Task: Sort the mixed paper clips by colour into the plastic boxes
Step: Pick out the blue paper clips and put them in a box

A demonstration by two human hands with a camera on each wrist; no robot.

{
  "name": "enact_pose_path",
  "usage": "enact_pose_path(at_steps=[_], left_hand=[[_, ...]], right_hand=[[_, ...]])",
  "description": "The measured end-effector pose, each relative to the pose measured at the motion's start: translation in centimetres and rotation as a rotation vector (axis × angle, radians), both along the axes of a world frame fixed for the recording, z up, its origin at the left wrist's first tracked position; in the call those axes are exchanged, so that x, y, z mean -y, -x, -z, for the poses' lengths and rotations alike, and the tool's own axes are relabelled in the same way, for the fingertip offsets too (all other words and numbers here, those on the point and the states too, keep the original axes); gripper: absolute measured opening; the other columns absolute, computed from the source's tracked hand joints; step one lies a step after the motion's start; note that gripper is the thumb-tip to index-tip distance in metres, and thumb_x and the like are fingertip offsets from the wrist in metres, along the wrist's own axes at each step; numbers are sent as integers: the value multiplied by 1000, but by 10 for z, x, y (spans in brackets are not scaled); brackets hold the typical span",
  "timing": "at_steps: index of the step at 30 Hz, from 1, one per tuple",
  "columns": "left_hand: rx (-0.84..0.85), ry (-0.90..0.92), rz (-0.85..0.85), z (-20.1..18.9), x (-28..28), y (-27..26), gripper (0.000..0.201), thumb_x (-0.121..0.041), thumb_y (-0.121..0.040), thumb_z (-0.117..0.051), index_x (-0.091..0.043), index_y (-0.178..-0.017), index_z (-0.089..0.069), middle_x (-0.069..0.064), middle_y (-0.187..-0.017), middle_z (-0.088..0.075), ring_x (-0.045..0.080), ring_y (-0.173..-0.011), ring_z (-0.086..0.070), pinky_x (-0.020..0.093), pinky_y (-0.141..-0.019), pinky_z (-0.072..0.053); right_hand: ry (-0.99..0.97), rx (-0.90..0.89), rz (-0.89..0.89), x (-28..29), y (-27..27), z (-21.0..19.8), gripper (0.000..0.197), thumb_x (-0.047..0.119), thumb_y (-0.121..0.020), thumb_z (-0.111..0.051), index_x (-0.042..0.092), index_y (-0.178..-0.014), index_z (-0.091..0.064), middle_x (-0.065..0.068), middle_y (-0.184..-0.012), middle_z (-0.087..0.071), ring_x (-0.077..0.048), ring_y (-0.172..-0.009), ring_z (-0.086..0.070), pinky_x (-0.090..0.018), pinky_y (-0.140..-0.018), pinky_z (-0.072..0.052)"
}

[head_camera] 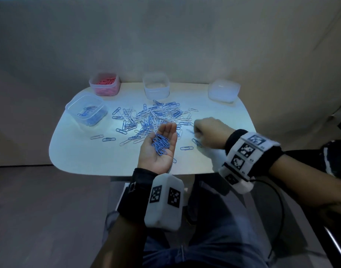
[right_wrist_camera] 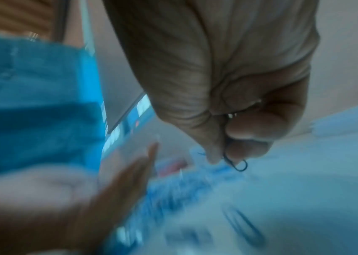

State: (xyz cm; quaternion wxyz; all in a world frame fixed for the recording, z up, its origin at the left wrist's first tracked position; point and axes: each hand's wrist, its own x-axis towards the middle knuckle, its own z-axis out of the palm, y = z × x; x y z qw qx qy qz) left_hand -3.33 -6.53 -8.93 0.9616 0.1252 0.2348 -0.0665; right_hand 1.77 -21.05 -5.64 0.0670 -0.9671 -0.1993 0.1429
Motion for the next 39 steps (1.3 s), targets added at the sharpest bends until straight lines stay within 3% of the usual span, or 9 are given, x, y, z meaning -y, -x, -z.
enact_pose_path(at_steps=[5,9,16,21,26,29,32,37,39], left_hand=[[-25,-46,42,-2,10,-1,55,-23,-101,-25,-1,-71,-66,12,-67,-70,22,-57,-70,33,-52,-56],[-6,-6,75,-9,18,0,63,-23,-101,-27,5,-62,-68,16,-63,-68,22,-51,-67,30,-50,-56],[-42,13,73,-7,13,1,38,-21,-101,-32,2,-89,-60,16,-77,-68,25,-60,-69,38,-52,-58],[-47,37,63,-10,6,2,44,-19,-97,-34,1,-69,-61,13,-62,-68,23,-53,-69,33,-48,-55],[-46,73,127,-8,-18,2,28,-12,-76,-50,-10,-48,-51,-6,-45,-49,8,-38,-53,16,-38,-47],[29,102,199,-10,-27,4,25,7,-54,-70,-8,-48,-50,-2,-46,-48,13,-39,-52,19,-37,-47],[89,182,171,-7,-33,6,33,18,-40,-78,-3,-53,-56,2,-50,-53,17,-44,-58,23,-41,-51],[14,139,103,-9,-34,7,16,4,-61,-69,-3,-54,-56,1,-50,-54,15,-43,-58,23,-40,-51],[-25,112,74,-8,-34,7,22,-10,-74,-54,-5,-53,-55,-1,-50,-52,12,-42,-56,19,-40,-49]], right_hand=[[-403,-89,-31,-14,9,-45,6,9,-89,-55,12,-84,-55,10,-64,-47,-2,-54,-47,-6,-51,-39],[-338,-61,-136,-31,18,-45,15,12,-79,-70,5,-91,-69,-2,-75,-61,-9,-69,-52,-7,-53,-36],[-547,-36,-59,-33,17,-47,11,14,-75,-74,8,-82,-68,-2,-69,-64,-5,-55,-52,-8,-55,-40],[-705,76,98,-19,6,-44,10,19,-78,-73,11,-78,-67,5,-66,-57,10,-48,-51,-8,-55,-38],[-78,-101,120,-6,-2,-9,11,13,-80,-68,12,-73,-59,-4,-69,-59,-20,-72,-58,-24,-60,-43],[-12,-79,153,-11,-7,3,10,12,-78,-68,5,-84,-63,-14,-95,-65,-29,-91,-62,-33,-74,-51],[-10,-160,147,-12,-12,2,11,9,-79,-64,2,-88,-65,-14,-95,-67,-28,-92,-62,-32,-73,-49],[-122,-203,90,-6,-4,-6,26,13,-83,-62,19,-63,-47,2,-74,-54,-18,-79,-49,-21,-58,-36],[-170,-191,32,-10,6,-5,20,13,-82,-65,20,-72,-48,3,-77,-55,-18,-81,-49,-24,-64,-37]])
